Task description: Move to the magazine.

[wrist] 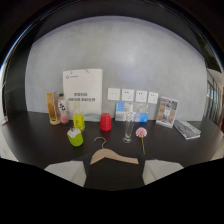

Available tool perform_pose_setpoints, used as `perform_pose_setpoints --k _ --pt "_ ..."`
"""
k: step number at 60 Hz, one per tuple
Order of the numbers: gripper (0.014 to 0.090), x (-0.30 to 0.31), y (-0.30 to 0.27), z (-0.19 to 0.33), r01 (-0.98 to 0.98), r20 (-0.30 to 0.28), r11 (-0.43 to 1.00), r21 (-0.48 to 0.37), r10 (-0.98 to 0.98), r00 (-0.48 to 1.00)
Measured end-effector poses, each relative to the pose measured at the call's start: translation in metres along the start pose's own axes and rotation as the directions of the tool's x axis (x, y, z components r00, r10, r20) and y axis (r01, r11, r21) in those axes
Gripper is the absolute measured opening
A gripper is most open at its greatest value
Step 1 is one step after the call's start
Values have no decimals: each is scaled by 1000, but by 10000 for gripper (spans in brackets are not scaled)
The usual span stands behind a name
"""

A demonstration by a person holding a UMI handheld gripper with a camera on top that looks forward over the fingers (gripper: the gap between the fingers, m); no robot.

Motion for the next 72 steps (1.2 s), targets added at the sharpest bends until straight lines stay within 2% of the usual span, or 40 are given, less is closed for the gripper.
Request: perform_pose_setpoints --k 20,30,41,47,56,72 --pt "852 75 26 -16 -1 -92 999 -50 -4 996" --pt "854 163 36 -7 -2 -168 998 -69 -9 986" --pt "855 286 42 28 19 -202 995 -95 -38 979" --pt "857 360 42 59 28 -210 994 -109 -51 976" --pt "853 449 45 114 46 -189 988 -149 -74 979" --pt "856 519 35 208 50 -131 985 -163 -72 989"
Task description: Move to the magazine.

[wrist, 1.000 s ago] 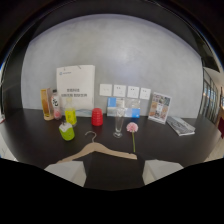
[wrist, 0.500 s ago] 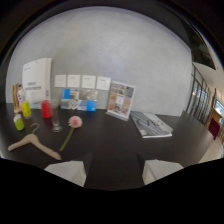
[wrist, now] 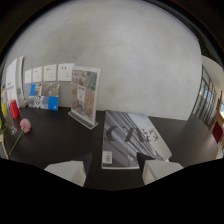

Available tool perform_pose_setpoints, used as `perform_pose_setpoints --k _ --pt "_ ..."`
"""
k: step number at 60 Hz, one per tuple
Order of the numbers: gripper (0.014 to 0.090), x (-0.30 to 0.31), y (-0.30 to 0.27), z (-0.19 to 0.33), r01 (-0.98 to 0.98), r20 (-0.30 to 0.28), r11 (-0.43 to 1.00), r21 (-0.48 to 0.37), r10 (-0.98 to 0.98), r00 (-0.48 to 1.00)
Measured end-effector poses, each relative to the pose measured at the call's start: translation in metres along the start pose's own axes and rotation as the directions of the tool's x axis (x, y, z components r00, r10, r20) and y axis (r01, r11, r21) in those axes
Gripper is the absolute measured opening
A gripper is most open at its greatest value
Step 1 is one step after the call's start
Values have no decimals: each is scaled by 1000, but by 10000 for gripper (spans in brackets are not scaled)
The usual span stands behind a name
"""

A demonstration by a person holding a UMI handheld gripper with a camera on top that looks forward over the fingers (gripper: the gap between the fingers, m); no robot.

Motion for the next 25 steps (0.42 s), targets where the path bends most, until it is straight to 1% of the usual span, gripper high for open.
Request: perform_pose_setpoints --k 11,25 --pt "853 11 -10 36 -6 28 1000 -8 6 1000" --pt "856 13 -8 51 -15 50 999 -29 17 999"
